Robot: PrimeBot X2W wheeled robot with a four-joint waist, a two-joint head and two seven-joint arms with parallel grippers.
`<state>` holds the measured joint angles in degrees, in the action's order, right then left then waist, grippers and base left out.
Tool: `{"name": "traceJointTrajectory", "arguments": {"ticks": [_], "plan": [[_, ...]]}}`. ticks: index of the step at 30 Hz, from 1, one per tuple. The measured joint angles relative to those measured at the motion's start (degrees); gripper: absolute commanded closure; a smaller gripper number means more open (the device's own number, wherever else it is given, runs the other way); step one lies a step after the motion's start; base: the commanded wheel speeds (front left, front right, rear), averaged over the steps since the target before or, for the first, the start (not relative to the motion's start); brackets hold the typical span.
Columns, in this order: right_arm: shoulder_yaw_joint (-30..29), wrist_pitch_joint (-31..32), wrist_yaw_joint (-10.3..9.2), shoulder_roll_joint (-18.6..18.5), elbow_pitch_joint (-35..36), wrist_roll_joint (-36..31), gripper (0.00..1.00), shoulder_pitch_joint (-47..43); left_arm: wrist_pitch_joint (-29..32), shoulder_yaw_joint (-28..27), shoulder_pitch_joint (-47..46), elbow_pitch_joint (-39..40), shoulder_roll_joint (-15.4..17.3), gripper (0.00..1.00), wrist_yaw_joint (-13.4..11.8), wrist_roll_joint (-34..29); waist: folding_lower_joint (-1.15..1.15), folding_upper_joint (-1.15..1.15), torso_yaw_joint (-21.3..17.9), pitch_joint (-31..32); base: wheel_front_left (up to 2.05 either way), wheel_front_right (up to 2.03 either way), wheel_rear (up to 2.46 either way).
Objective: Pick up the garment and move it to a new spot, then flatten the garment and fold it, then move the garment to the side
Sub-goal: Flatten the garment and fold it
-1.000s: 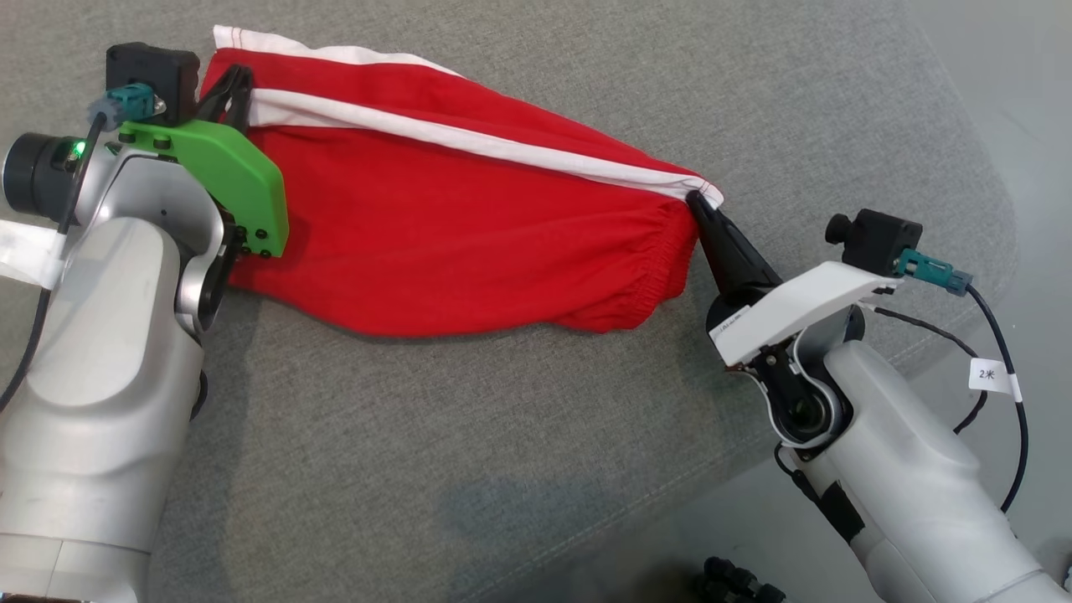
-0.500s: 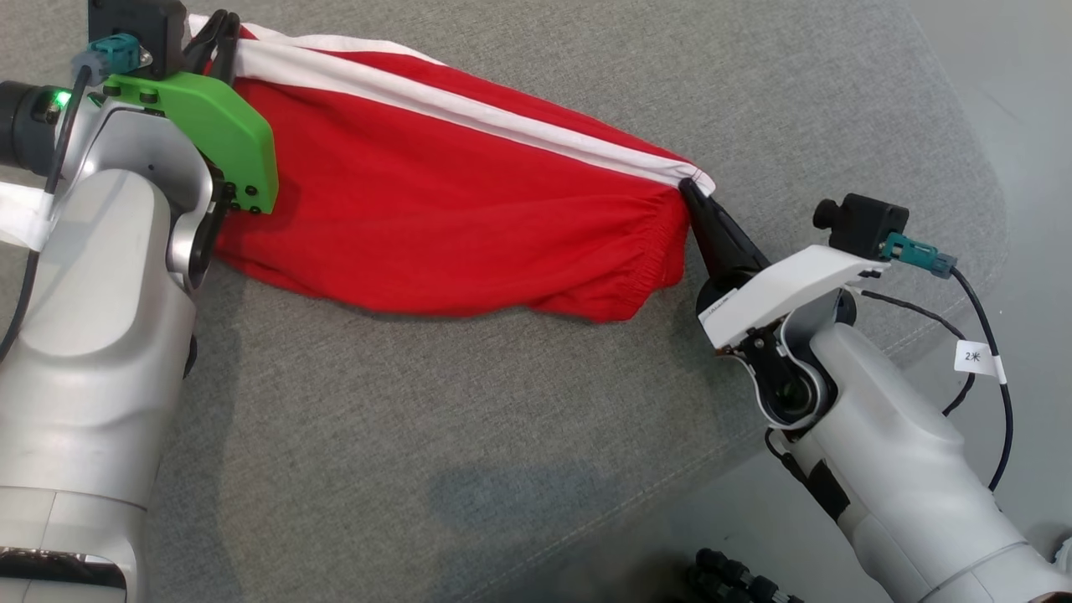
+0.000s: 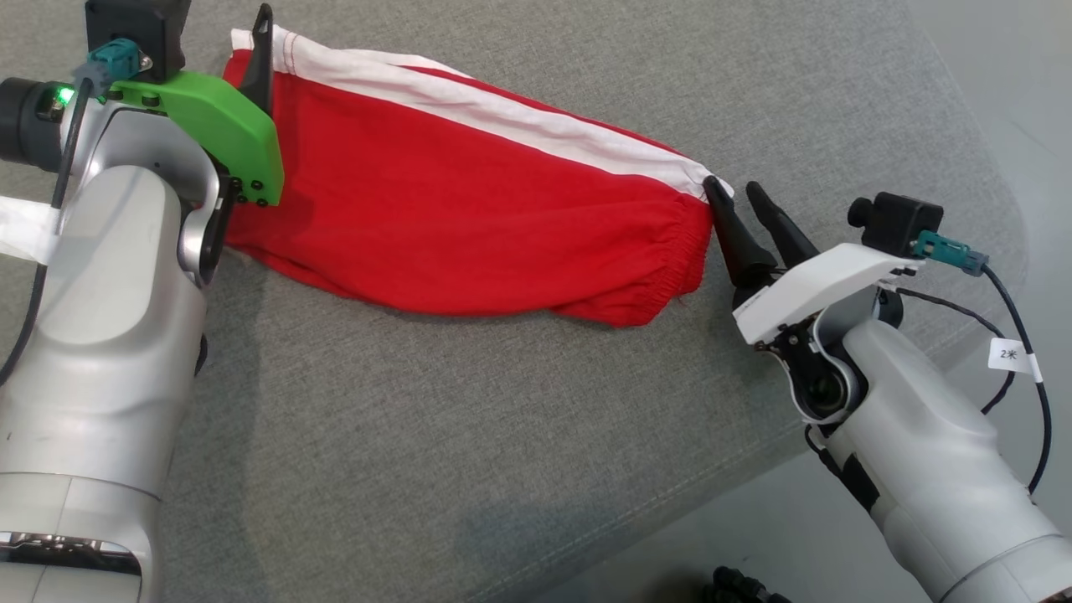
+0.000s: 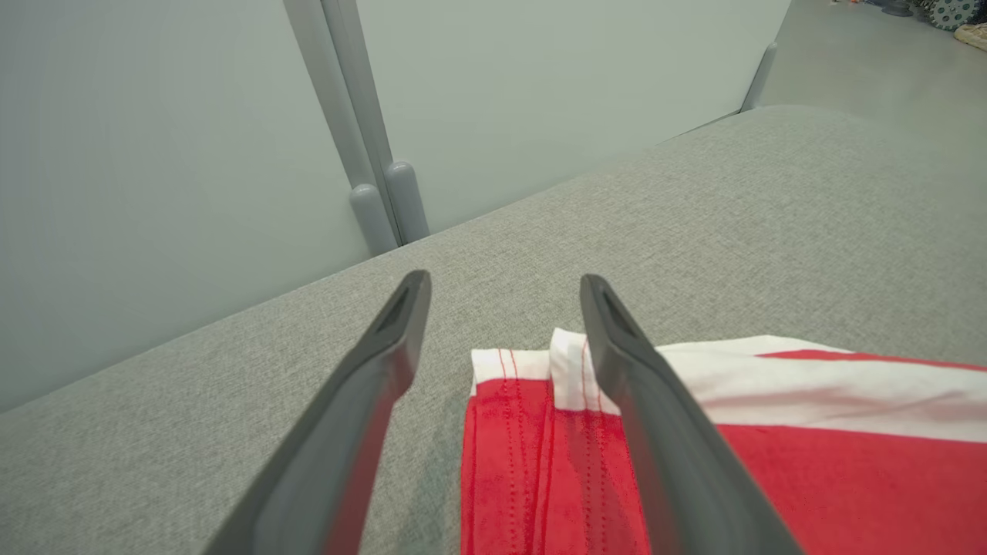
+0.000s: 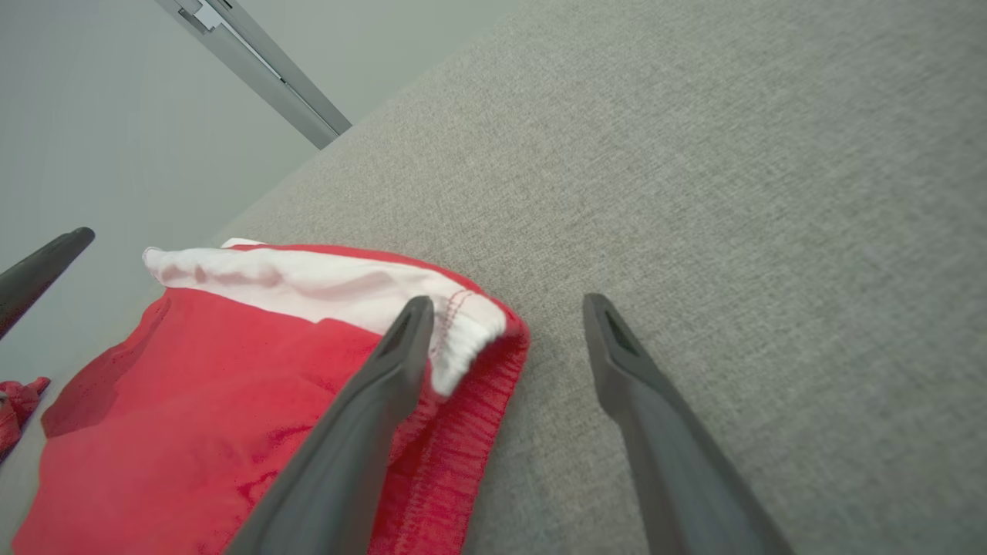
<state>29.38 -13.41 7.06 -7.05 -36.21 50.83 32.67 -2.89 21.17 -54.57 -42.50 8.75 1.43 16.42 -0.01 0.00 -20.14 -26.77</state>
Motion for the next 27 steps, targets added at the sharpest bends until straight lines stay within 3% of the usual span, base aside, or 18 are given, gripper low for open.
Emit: {"name": "traceJointTrajectory", "arguments": {"ticks": [11,19,27], "plan": [[-2.49,-0.77,0.00,-3.57,-0.38,-0.98,0.00,-3.61,-5.25,-1.63,5.03,-2.89,-3.15,0.00,1.09,4.37,0.00,0.00,2.83,3.82,0.00,0.00,0.00],[-1.43,-0.86,0.00,-3.42,0.83,-2.01,0.00,-5.87,-1.32,-1.23,11.20,-8.98,-2.64,0.00,2.10,5.22,0.00,0.00,5.11,7.88,0.00,0.00,0.00],[-0.52,-0.87,0.01,-3.01,3.19,-2.49,0.00,-5.87,0.73,-2.13,10.39,-9.57,-2.05,0.00,2.48,6.57,0.01,0.00,3.27,8.03,0.00,0.00,0.00]]}}
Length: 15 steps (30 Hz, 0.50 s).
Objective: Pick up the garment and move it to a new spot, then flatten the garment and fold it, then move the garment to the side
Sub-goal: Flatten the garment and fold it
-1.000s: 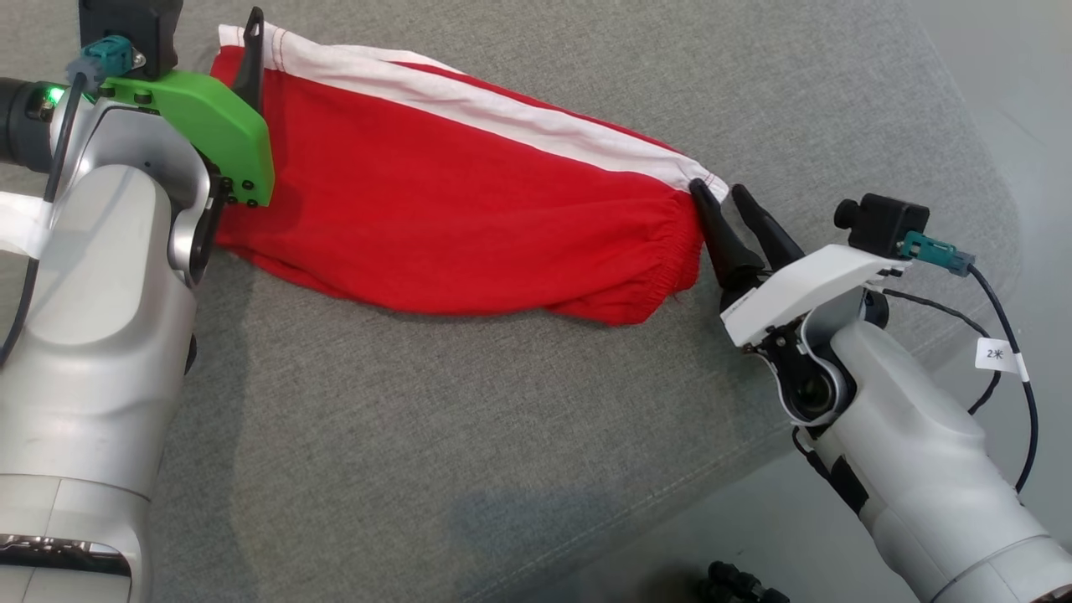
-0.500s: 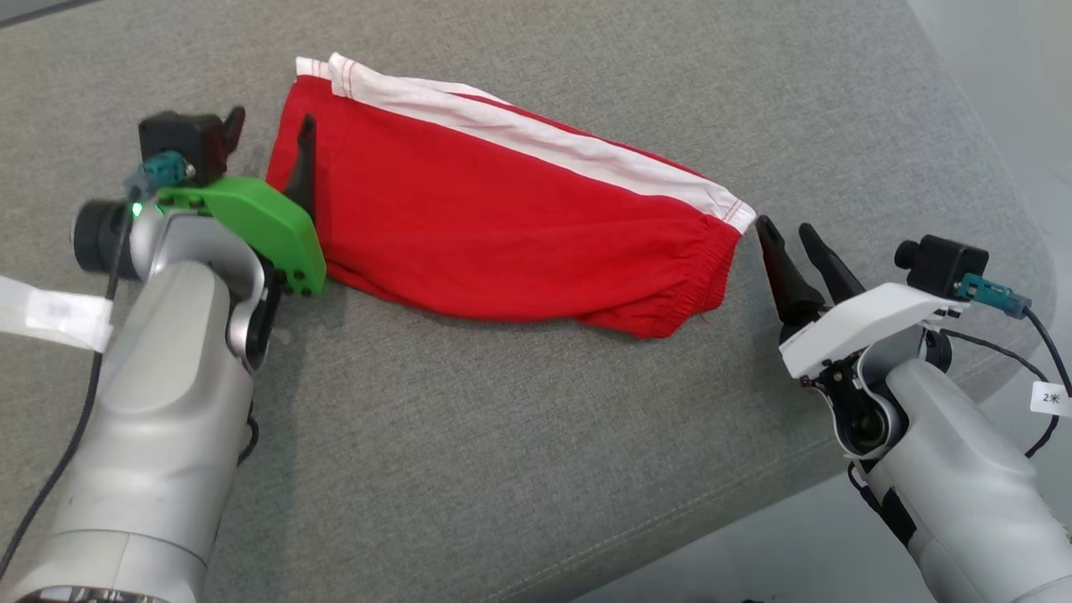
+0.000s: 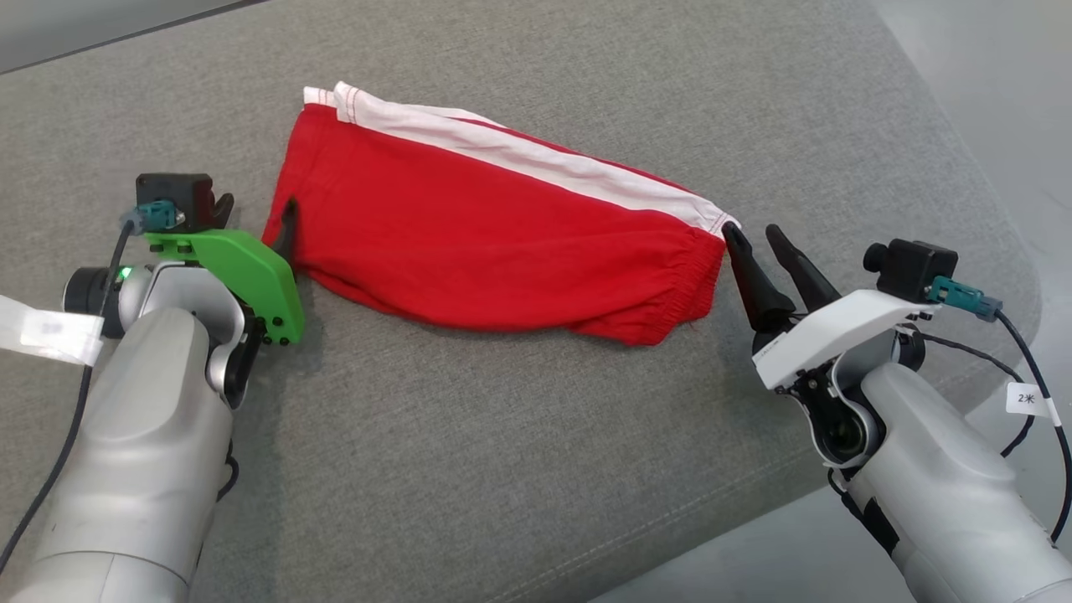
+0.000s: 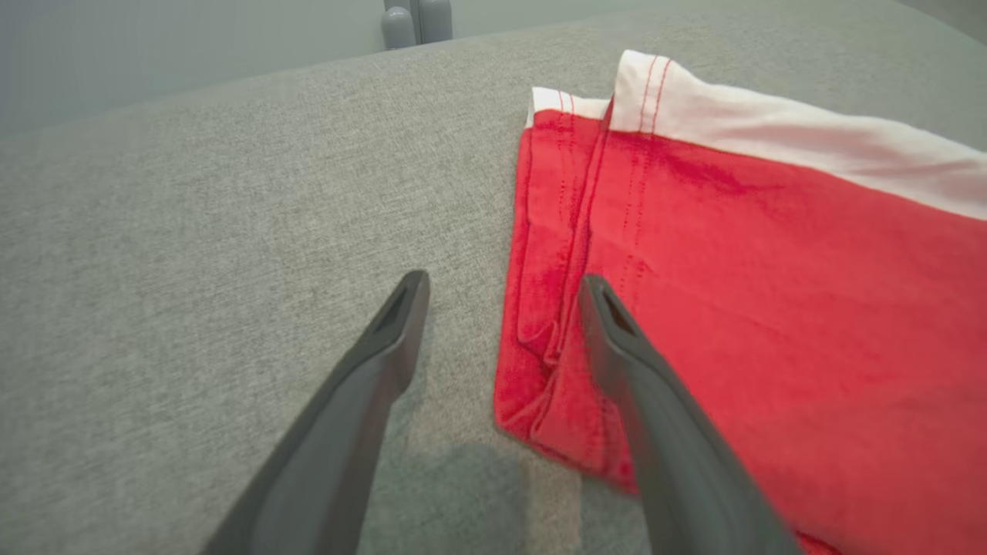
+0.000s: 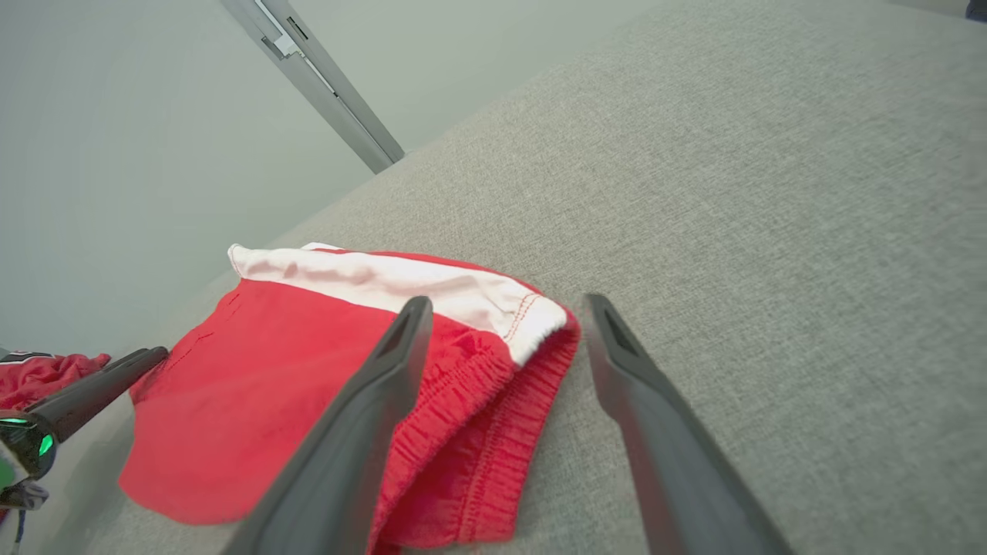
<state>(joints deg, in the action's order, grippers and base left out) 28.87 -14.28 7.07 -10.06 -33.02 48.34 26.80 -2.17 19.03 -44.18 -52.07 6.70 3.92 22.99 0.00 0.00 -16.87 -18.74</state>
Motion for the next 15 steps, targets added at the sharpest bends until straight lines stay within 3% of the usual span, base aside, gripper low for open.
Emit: {"name": "traceJointTrajectory", "arguments": {"ticks": [14,15], "plan": [[-2.38,-0.05,0.00,-0.87,1.51,0.00,0.00,-1.79,3.80,1.07,-1.91,-3.09,0.18,0.00,0.62,0.01,0.00,0.00,-3.41,-1.30,0.00,0.00,0.00],[-2.68,-0.05,0.00,-0.90,1.68,0.00,0.00,-1.83,3.91,1.26,-1.93,-3.14,-0.03,0.13,0.64,0.01,0.00,0.00,-3.33,-1.23,0.00,0.00,0.00]]}}
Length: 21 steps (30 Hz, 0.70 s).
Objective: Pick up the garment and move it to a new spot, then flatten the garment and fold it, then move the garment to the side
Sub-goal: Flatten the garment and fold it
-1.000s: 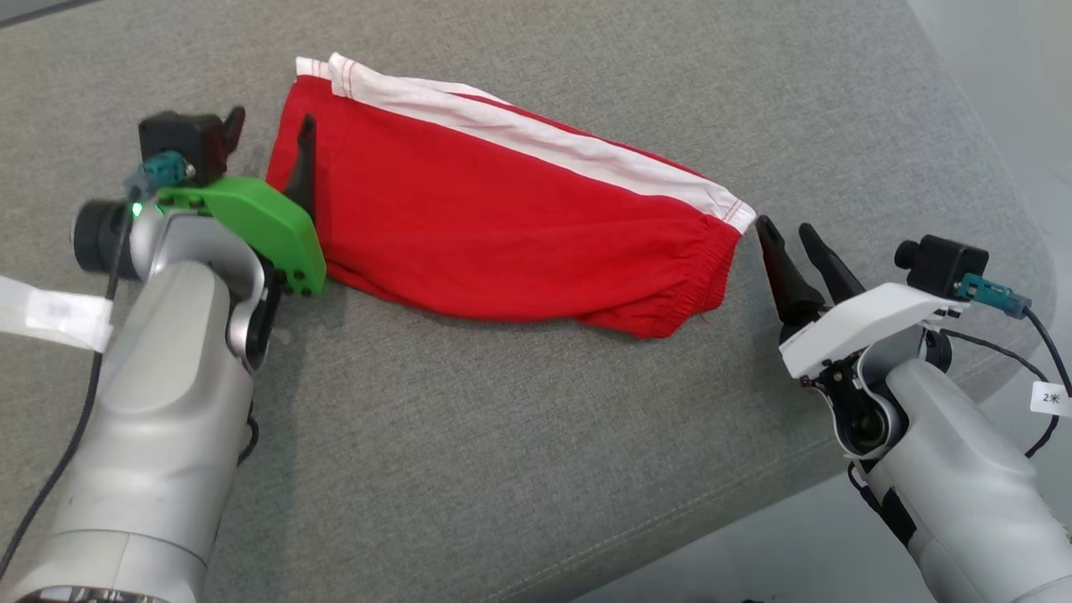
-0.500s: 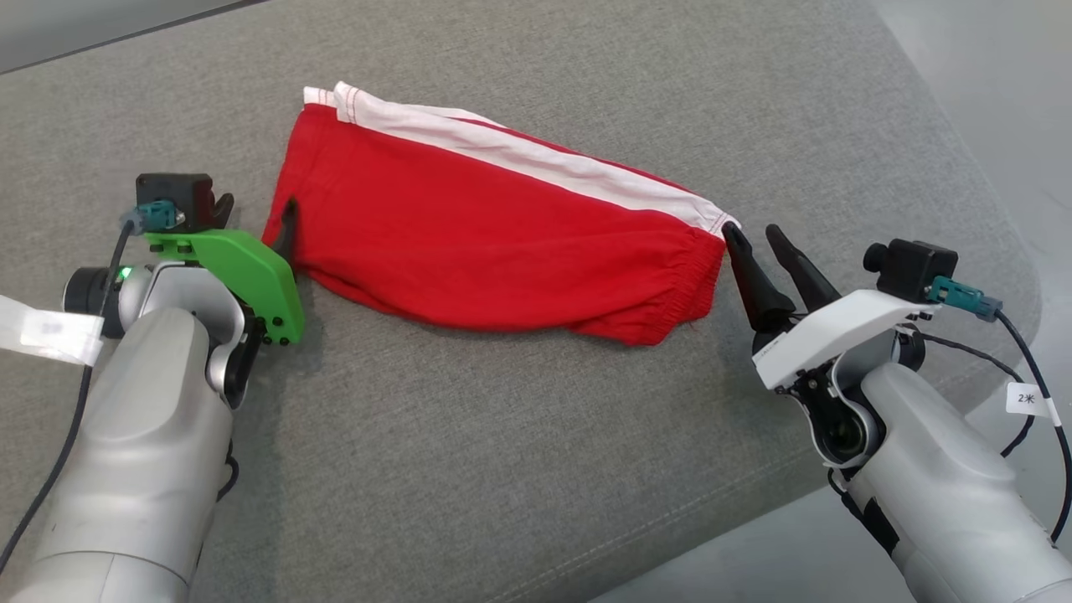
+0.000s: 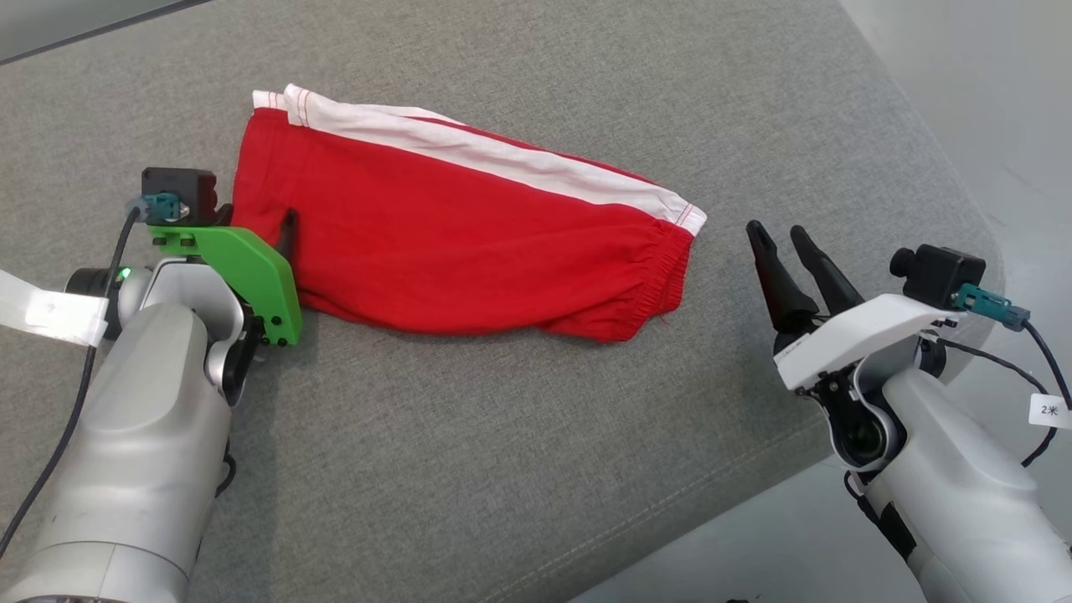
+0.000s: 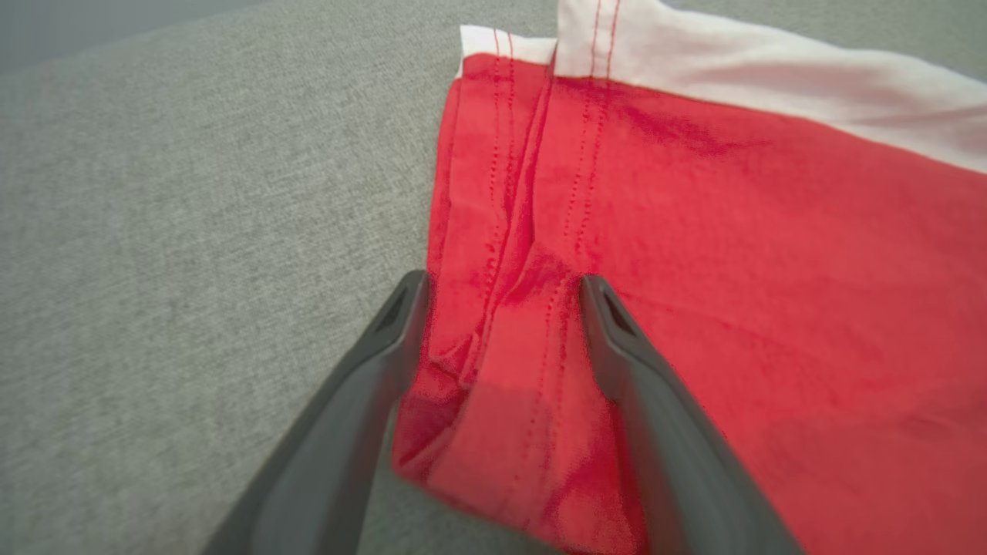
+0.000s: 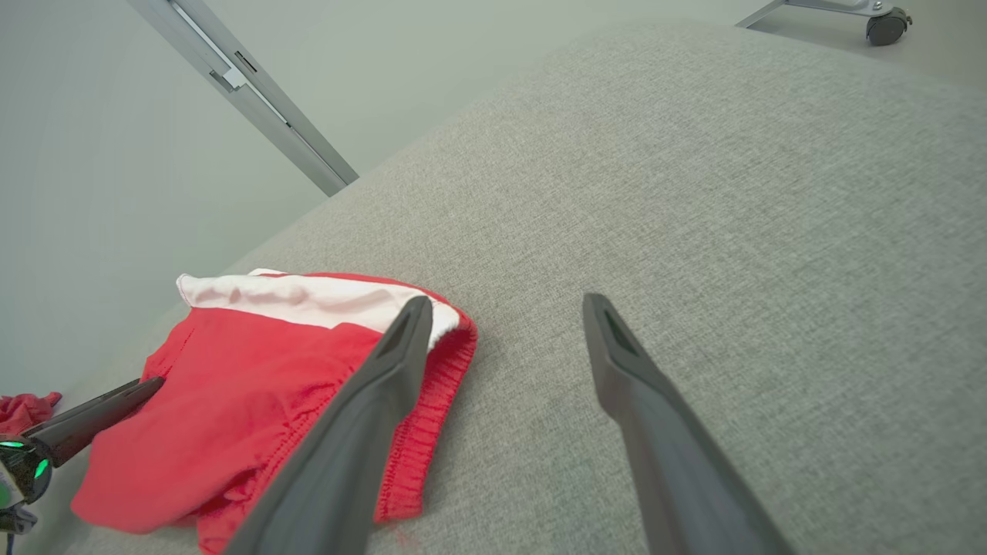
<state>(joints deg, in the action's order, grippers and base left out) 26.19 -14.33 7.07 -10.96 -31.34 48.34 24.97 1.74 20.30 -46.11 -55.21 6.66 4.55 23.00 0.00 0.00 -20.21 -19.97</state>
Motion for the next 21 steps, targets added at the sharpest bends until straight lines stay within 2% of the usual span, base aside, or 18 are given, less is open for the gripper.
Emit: {"name": "traceJointTrajectory", "arguments": {"ticks": [1,2,3,10,21], "plan": [[-0.18,0.00,0.00,-0.16,0.12,-0.02,0.00,-0.10,0.10,0.12,-0.01,-0.11,-0.20,0.54,0.04,0.00,0.00,0.00,0.11,0.10,0.00,0.00,0.00],[-0.31,0.00,0.00,-0.25,0.22,-0.04,0.00,-0.30,0.32,0.19,-0.01,-0.19,-0.41,0.81,0.05,0.00,0.00,0.00,0.25,0.23,0.00,0.00,0.00],[-0.33,0.00,0.00,-0.32,0.35,-0.15,0.00,-0.62,0.33,0.30,0.00,-0.24,-0.58,1.00,0.20,0.00,0.00,0.00,0.40,0.36,0.00,0.00,0.00],[-0.76,0.00,0.00,-0.57,0.86,-0.62,0.00,-1.99,0.13,1.24,0.59,-0.32,-2.30,1.00,1.00,0.23,0.00,0.00,1.92,1.54,0.00,0.00,0.00],[-0.82,0.00,0.00,-1.79,1.34,-1.52,0.00,-3.18,-5.05,0.10,4.22,1.11,-4.00,1.00,1.07,2.50,0.00,0.00,5.11,3.92,0.00,0.00,0.00]]}}
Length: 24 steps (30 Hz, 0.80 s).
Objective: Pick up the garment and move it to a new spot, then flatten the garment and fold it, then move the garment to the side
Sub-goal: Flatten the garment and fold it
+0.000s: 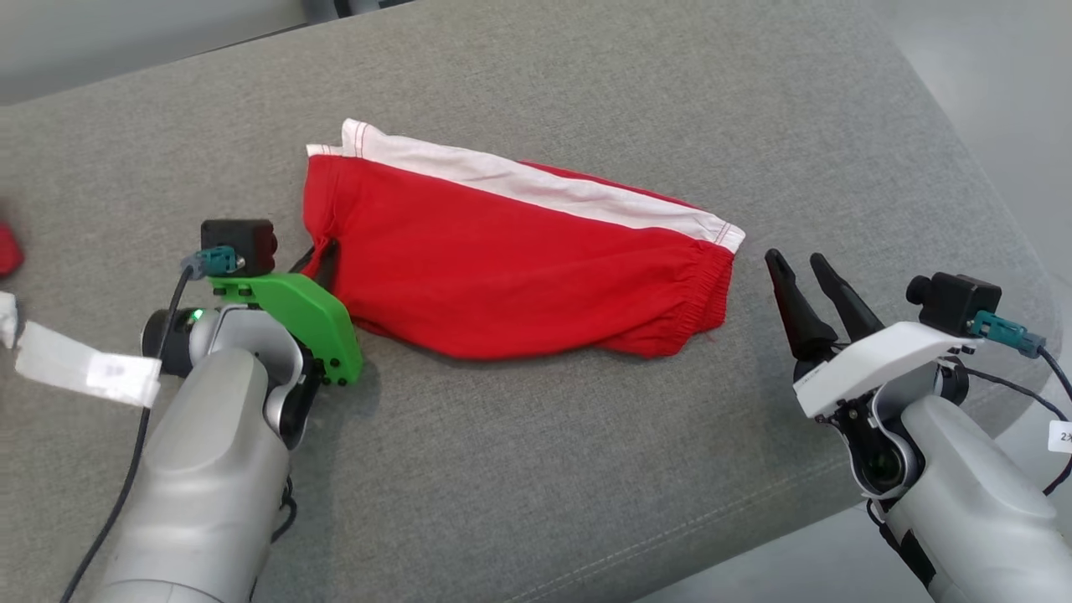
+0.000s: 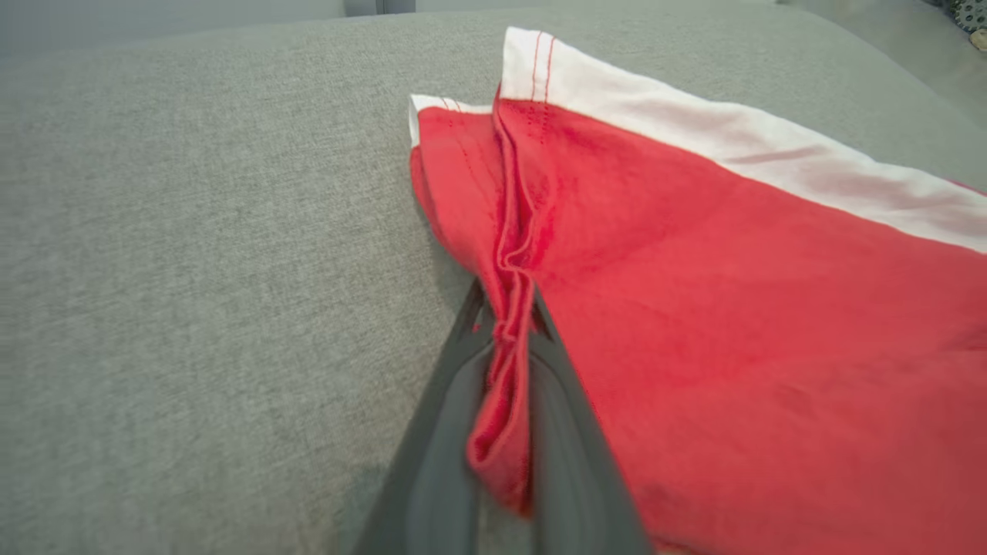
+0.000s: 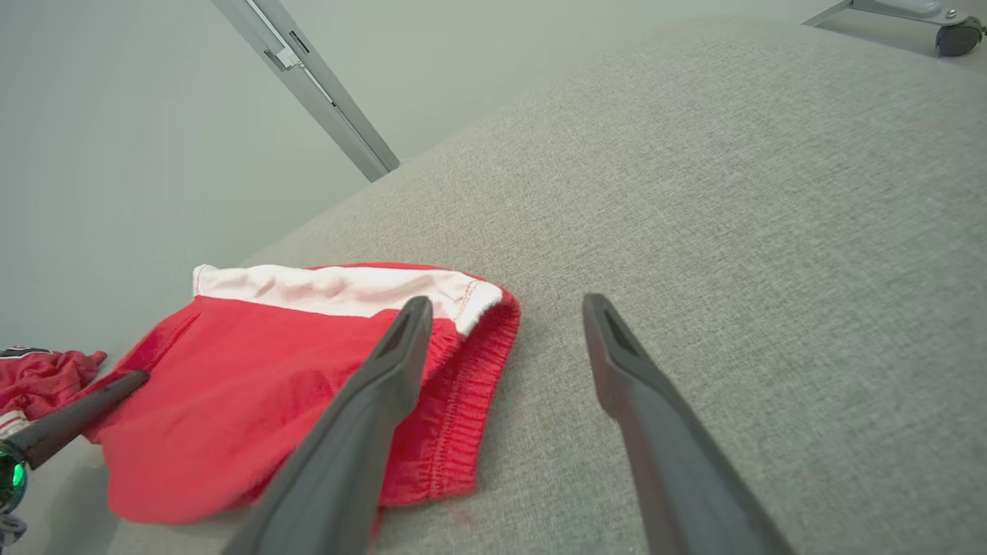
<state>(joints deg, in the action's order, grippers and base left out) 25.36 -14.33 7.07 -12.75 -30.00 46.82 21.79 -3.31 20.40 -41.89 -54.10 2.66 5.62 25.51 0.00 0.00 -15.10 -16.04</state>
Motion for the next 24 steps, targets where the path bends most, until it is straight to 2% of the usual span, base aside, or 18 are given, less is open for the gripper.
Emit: {"name": "traceJointTrajectory", "arguments": {"ticks": [11,20,24], "plan": [[-0.64,0.00,0.00,-2.31,-0.18,0.01,0.00,-1.98,-8.80,-0.57,9.26,5.01,-1.47,1.00,-0.07,4.20,0.00,0.00,5.69,2.71,0.00,0.00,0.00],[-0.38,0.36,0.00,-3.50,-0.81,0.02,0.00,-3.70,-9.38,4.53,17.40,10.84,-1.30,1.00,-0.09,8.17,0.00,0.00,11.75,5.05,0.00,0.00,0.00],[0.53,1.58,0.00,-3.45,-0.87,0.01,0.00,-3.73,-9.68,6.50,20.35,13.74,-1.21,1.00,-1.40,9.22,0.00,0.00,14.14,6.11,0.00,0.00,0.00]]}}
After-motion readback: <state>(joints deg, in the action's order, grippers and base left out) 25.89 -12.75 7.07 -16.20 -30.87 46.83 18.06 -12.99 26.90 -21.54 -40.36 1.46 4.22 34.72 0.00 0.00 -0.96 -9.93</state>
